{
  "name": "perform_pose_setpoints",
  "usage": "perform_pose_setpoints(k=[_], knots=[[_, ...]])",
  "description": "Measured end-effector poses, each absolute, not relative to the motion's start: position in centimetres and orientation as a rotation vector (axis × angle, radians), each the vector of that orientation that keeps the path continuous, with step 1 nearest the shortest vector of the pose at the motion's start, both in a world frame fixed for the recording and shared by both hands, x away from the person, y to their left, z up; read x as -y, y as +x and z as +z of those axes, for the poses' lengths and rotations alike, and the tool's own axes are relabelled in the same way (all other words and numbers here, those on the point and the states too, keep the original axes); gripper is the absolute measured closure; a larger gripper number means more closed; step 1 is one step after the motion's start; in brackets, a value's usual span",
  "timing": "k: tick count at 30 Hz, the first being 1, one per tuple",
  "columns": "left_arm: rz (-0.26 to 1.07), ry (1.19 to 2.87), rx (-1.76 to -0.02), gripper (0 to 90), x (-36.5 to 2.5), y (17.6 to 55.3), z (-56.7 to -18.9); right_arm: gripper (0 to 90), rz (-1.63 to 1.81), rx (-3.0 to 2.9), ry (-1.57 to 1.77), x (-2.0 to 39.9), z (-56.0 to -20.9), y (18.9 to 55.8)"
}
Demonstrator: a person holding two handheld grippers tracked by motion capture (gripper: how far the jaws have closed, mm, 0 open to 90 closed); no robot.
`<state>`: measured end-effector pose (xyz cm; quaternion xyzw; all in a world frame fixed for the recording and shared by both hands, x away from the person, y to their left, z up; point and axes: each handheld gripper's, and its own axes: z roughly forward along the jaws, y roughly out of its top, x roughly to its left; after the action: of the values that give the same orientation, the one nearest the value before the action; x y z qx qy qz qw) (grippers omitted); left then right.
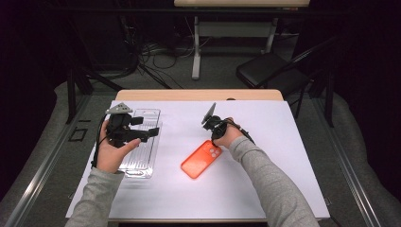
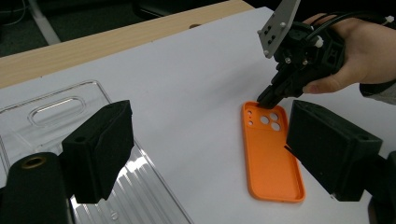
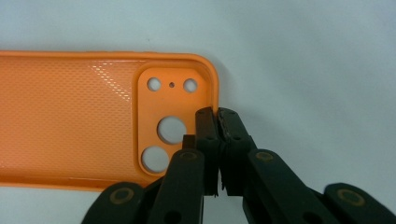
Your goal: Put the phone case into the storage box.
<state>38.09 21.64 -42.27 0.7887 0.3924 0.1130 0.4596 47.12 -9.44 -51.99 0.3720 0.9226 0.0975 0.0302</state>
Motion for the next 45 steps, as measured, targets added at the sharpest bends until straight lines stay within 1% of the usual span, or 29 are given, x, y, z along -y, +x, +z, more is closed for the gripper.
perform_pose_setpoints(k=[22, 45], knots=[[0.277, 1.942, -0.971, 15.0, -21.67, 38.14, -42.35, 88.9, 0.305, -2.829, 1.202, 9.4, -52.11, 47.11], [0.277, 1.939, -0.973, 14.9, -21.73, 38.19, -42.4, 89.4, 0.33, -2.813, 1.171, 9.64, -51.79, 47.01]])
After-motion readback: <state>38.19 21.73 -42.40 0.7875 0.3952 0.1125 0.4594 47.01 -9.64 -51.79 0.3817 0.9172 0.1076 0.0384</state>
